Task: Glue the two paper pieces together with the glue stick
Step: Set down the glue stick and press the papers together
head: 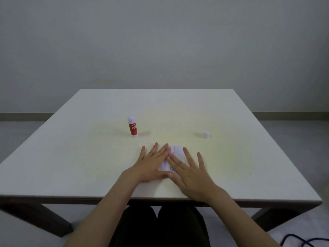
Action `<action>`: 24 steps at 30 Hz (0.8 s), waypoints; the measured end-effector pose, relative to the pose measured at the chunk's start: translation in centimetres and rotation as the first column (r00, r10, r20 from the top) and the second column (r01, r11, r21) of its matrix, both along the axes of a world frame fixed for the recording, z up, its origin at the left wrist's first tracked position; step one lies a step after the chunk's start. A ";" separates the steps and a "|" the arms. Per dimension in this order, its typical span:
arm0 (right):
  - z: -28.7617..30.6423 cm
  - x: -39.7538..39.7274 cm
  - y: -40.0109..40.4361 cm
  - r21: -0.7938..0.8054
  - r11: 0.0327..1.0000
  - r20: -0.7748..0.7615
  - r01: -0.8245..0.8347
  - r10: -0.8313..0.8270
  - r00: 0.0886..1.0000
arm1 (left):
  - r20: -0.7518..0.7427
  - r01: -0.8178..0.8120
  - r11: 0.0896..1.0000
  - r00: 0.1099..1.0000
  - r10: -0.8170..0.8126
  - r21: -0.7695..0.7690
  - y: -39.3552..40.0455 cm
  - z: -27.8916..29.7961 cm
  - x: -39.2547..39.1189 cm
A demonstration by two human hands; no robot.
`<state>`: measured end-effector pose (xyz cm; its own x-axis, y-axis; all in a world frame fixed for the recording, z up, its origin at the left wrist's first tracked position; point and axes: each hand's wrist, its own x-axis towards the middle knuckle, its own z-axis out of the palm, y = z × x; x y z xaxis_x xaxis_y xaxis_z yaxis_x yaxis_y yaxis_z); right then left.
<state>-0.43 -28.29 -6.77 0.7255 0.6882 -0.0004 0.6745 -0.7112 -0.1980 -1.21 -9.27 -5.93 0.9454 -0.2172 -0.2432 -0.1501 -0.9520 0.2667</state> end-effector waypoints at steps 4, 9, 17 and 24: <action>0.0 2.5 -0.1 -0.083 0.995 -0.028 0.049 -0.052 0.998 | 0.020 -0.020 0.998 1.000 0.019 0.057 0.3 0.0 0.4; 1.1 4.1 0.4 -0.171 0.979 -0.043 0.111 -0.120 0.992 | 0.038 -0.018 0.995 0.999 0.014 0.101 0.6 -0.2 0.6; 0.9 0.2 -2.1 -0.143 0.982 -0.136 -0.126 0.106 0.985 | 0.050 0.003 0.993 0.999 -0.009 0.118 0.9 -0.5 0.9; 1.9 1.3 -2.1 -0.186 0.983 -0.063 0.002 -0.013 0.998 | 0.035 -0.011 0.996 0.999 0.008 0.091 0.8 -0.3 0.9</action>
